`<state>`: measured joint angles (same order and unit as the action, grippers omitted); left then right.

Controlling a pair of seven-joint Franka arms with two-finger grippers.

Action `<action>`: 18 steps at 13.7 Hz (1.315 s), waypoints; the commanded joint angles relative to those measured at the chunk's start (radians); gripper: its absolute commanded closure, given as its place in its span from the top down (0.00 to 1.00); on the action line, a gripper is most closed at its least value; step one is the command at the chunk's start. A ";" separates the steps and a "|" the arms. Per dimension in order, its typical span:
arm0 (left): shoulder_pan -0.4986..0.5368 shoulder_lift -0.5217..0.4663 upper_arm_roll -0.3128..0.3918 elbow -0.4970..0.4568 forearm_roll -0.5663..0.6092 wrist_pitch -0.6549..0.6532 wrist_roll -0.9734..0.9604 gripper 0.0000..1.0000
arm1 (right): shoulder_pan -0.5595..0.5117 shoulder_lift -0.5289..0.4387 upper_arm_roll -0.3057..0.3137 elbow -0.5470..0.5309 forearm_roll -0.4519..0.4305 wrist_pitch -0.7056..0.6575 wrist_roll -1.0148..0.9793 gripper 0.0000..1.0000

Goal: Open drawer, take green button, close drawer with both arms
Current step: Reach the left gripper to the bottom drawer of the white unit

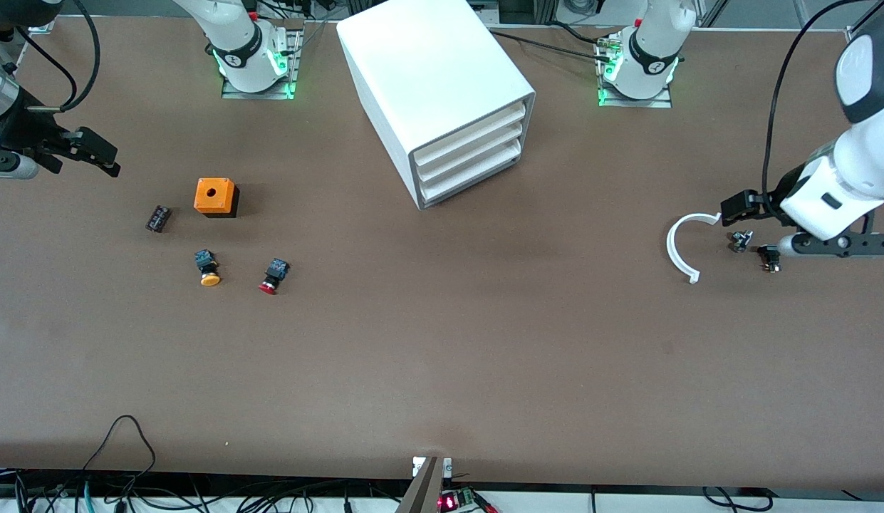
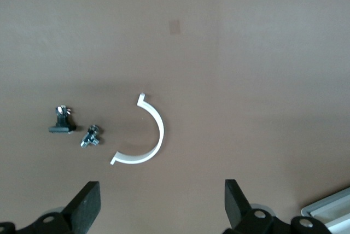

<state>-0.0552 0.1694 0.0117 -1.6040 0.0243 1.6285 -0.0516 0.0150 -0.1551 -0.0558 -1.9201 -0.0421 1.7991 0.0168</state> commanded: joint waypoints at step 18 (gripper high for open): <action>-0.109 0.427 -0.246 -0.493 -1.061 0.297 0.786 1.00 | 0.062 0.268 0.014 0.125 0.132 -0.011 0.005 1.00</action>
<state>-0.1626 0.5942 -0.2068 -2.0594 -0.9619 1.9236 0.6280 0.0691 0.0661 -0.0362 -1.8203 0.0181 1.7802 0.0192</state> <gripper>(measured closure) 0.000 0.000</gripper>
